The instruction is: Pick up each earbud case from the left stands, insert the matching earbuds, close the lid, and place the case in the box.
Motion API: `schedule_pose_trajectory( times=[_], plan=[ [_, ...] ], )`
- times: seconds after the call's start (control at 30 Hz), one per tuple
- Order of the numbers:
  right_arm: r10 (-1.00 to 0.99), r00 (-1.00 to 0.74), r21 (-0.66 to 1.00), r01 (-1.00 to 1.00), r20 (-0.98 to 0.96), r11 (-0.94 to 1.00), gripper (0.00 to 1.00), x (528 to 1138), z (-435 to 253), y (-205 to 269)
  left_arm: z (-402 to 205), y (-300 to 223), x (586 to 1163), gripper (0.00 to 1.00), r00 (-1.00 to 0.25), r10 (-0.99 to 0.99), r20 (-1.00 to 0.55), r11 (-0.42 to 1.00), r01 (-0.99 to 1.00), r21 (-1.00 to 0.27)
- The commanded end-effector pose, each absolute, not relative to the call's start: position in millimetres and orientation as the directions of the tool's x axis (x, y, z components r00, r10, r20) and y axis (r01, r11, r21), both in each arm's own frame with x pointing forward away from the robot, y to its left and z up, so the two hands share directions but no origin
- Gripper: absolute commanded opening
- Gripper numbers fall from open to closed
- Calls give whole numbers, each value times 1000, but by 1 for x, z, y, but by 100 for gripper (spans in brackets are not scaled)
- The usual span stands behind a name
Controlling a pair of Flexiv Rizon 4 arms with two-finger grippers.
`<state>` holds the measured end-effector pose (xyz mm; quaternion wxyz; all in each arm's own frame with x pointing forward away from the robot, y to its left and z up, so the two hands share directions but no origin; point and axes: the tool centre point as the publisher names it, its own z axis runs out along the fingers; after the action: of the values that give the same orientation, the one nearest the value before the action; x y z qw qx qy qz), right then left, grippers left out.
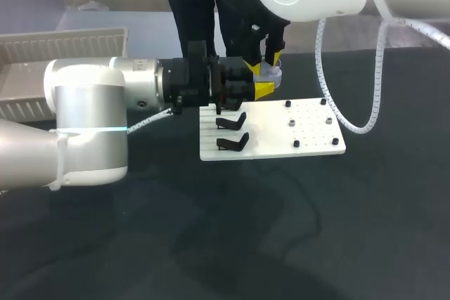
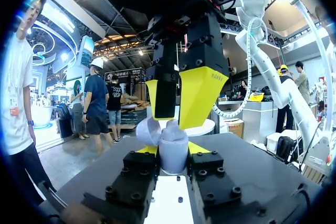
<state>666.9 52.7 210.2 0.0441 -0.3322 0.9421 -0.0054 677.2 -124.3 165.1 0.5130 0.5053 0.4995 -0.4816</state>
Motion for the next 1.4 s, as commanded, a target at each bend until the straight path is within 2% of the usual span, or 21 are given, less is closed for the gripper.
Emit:
schedule_pose_trajectory(
  times=[0.03,0.4,0.63,0.8,1.4],
  plan=[
    [-625,-776,-40,-624,-88,780,35,666,215,53,164,-124,676,0,41,6,-999,31,999,41],
    [-573,-791,-11,-585,-213,811,38,700,237,55,164,-124,676,0,41,6,-999,31,999,41],
    [-503,-833,24,-522,-230,853,39,738,221,46,164,-124,676,0,41,6,-999,31,999,41],
    [-476,-854,35,-493,-209,869,37,750,204,38,164,-124,676,0,41,6,-999,31,999,41],
    [-461,-869,65,-478,-178,876,38,717,197,31,164,-124,676,0,41,6,-999,31,999,41]
  ],
)
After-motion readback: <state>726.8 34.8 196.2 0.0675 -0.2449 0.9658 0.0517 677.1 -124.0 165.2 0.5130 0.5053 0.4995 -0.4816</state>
